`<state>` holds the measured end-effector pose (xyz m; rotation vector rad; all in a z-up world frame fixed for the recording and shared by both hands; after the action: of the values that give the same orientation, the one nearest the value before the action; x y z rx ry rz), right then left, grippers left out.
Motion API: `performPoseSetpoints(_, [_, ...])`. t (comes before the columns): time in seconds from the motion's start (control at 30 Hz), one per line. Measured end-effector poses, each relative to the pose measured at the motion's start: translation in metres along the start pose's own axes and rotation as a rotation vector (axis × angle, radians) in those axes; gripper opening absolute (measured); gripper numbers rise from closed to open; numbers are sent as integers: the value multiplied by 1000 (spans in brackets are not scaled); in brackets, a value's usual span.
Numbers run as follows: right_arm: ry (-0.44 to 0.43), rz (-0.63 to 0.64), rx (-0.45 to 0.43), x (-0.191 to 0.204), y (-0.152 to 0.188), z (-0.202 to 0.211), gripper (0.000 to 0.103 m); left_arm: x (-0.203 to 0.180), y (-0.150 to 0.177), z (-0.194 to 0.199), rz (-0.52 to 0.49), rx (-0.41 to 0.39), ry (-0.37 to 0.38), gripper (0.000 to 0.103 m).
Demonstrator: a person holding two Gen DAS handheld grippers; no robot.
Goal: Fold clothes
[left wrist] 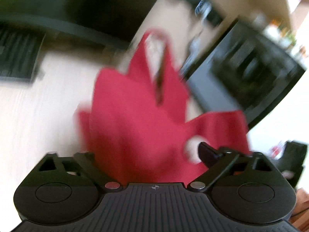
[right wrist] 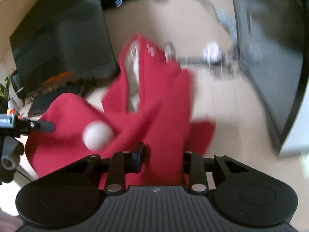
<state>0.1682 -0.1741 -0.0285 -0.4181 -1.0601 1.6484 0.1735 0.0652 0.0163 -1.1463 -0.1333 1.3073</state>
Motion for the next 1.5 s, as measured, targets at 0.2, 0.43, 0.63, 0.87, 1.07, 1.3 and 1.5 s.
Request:
performPoseSetpoints(0.2, [218, -8, -46, -54, -22, -28, 20, 38, -10, -39, -224, 19, -372, 85])
performPoseSetpoints(0.43, [262, -29, -20, -68, -7, -33, 12, 62, -13, -34, -184, 15, -435, 80])
performPoseSetpoints(0.63, [273, 29, -317, -53, -91, 25, 3, 65, -56, -9, -232, -104, -494, 77])
performPoseSetpoints(0.87, [129, -63, -136, -55, -44, 18, 59, 61, -15, -5, -28, 5, -242, 93])
performPoseSetpoints(1.07, [52, -246, 37, -65, 15, -10, 54, 55, 35, -14, 21, 97, -224, 68])
performPoseSetpoints(1.3, [46, -60, -3, -26, 7, 1, 11, 14, 9, 3, -120, 5, -236, 21])
performPoseSetpoints(1.5, [117, 38, -115, -31, -33, 1, 11, 35, -24, -6, -229, -40, -392, 21])
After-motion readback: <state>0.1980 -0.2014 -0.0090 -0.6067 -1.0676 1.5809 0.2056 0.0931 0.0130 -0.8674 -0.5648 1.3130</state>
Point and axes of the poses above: each gripper's, at about its wrist camera, not at the fingertips, and z roughly against the way its jaws point, x to its left, y to its underside, the point moved 9 cm from there along -z, roughly the way its jaws point, and after that the axes turned 3 degrees about -z, right-handed, at the moved point
